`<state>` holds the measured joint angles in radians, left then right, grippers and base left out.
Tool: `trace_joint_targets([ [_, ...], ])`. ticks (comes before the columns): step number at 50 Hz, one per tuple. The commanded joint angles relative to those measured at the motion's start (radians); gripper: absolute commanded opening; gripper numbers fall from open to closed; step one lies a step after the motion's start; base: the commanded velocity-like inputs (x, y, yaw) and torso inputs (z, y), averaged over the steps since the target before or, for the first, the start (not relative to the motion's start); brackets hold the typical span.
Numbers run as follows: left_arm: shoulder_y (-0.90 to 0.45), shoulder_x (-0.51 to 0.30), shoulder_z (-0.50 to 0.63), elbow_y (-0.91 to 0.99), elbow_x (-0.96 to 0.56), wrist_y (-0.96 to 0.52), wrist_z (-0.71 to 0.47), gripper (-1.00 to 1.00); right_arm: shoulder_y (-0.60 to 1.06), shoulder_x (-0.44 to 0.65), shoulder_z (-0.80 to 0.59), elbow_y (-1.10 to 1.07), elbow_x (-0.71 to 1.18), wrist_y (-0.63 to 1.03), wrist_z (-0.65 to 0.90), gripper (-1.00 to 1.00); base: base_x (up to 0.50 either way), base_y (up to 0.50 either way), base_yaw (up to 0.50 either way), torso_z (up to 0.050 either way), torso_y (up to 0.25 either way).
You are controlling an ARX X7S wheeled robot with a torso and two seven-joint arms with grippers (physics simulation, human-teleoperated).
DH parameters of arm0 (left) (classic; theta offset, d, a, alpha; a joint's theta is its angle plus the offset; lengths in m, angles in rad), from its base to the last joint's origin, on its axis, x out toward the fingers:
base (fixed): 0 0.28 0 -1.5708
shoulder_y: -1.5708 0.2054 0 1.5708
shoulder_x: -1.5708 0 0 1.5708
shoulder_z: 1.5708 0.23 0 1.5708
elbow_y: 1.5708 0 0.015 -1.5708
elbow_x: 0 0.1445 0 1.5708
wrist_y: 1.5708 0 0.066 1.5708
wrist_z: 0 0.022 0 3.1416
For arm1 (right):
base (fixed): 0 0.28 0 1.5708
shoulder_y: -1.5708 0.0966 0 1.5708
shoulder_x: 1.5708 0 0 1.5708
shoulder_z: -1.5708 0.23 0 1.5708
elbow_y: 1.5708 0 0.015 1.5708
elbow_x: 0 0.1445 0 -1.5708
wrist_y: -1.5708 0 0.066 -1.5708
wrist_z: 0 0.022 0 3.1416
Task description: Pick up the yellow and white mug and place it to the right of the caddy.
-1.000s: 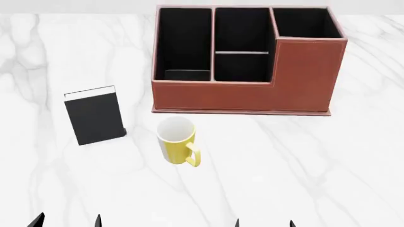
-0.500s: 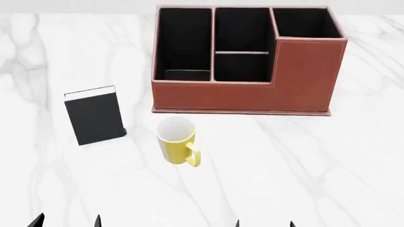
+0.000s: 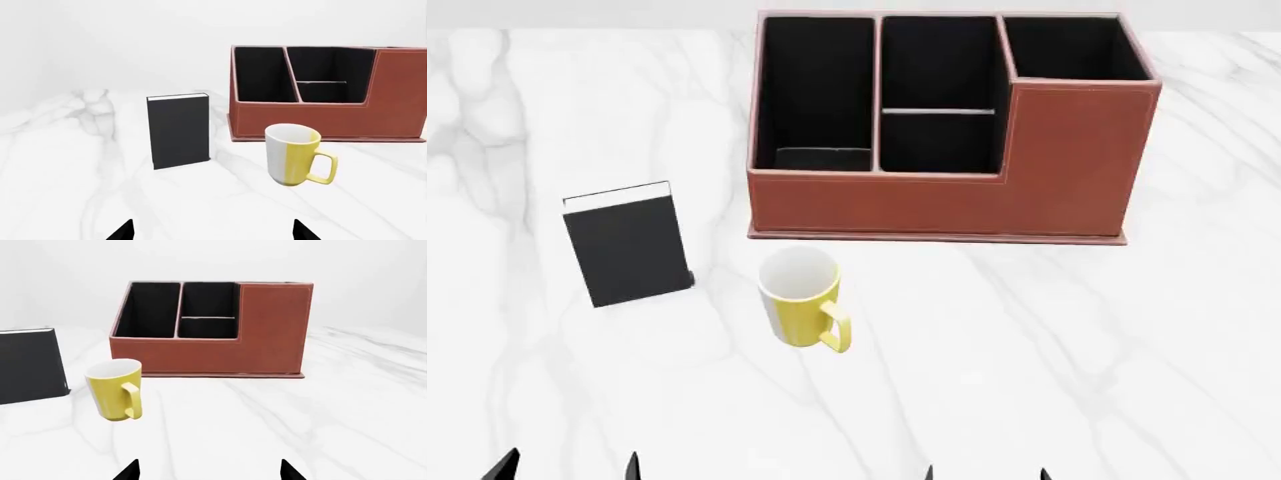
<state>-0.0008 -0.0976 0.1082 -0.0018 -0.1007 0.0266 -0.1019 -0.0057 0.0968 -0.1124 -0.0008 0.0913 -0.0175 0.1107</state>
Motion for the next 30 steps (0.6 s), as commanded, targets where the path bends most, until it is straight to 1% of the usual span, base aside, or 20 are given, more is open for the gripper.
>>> trace_joint_targets([
  [1,-0.002,-0.012,0.014,0.0,-0.012,0.004,-0.014,1.0,0.001,0.013,-0.016,0.001,0.009,-0.003,0.014,1.0,0.0,0.0,0.0,0.0,0.0],
  [7,0.001,-0.013,0.015,0.007,0.0,0.009,-0.044,1.0,0.0,0.013,-0.013,-0.01,0.012,0.007,0.04,1.0,0.0,0.0,0.0,0.0,0.0],
  [9,0.006,-0.018,0.017,0.021,-0.014,0.012,-0.035,1.0,-0.008,0.009,0.001,-0.045,0.061,0.039,0.032,1.0,0.0,0.0,0.0,0.0,0.0],
  [11,0.008,-0.019,0.019,0.047,-0.012,-0.008,-0.046,1.0,-0.016,0.015,-0.006,-0.095,0.038,0.068,0.057,1.0,0.0,0.0,0.0,0.0,0.0],
  [12,0.009,-0.019,0.016,0.071,-0.043,-0.022,-0.032,1.0,-0.021,0.02,-0.011,-0.122,0.024,0.074,0.066,1.0,0.0,0.0,0.0,0.0,0.0],
  [13,-0.002,-0.025,0.022,0.116,-0.014,-0.113,-0.065,1.0,-0.026,0.023,-0.005,-0.177,0.042,0.119,0.07,1.0,0.0,0.0,0.0,0.0,0.0],
  [15,-0.001,-0.026,0.022,0.158,0.008,-0.152,-0.098,1.0,-0.03,0.027,-0.005,-0.232,0.043,0.145,0.082,1.0,0.0,0.0,0.0,0.0,0.0],
  [16,0.01,-0.033,0.025,0.207,0.017,-0.167,-0.104,1.0,-0.037,0.034,-0.011,-0.288,0.028,0.162,0.093,1.0,0.0,0.0,0.0,0.0,0.0],
  [19,0.023,-0.047,0.045,0.287,0.053,-0.208,-0.121,1.0,-0.043,0.045,-0.02,-0.362,0.017,0.211,0.105,1.0,0.0,0.0,0.0,0.0,0.0],
  [20,0.029,-0.054,0.05,0.343,0.06,-0.235,-0.122,1.0,-0.041,0.048,-0.018,-0.415,0.026,0.251,0.109,1.0,0.0,0.0,0.0,0.0,0.0],
  [23,0.032,-0.063,0.059,0.433,0.094,-0.294,-0.143,1.0,-0.038,0.059,-0.02,-0.512,0.037,0.294,0.111,1.0,0.0,0.0,0.0,0.0,0.0],
  [28,0.014,-0.075,0.094,0.569,0.137,-0.389,-0.148,1.0,-0.005,0.07,-0.019,-0.666,0.065,0.407,0.122,1.0,0.0,0.0,0.0,0.0,0.0],
  [29,0.014,-0.076,0.095,0.571,0.137,-0.391,-0.149,1.0,-0.005,0.071,-0.019,-0.668,0.066,0.409,0.124,1.0,0.0,0.0,0.0,0.0,0.0],
  [30,0.001,-0.077,0.106,0.609,0.147,-0.426,-0.146,1.0,0.008,0.074,-0.019,-0.709,0.07,0.44,0.129,1.0,0.0,0.0,0.0,0.0,0.0],
])
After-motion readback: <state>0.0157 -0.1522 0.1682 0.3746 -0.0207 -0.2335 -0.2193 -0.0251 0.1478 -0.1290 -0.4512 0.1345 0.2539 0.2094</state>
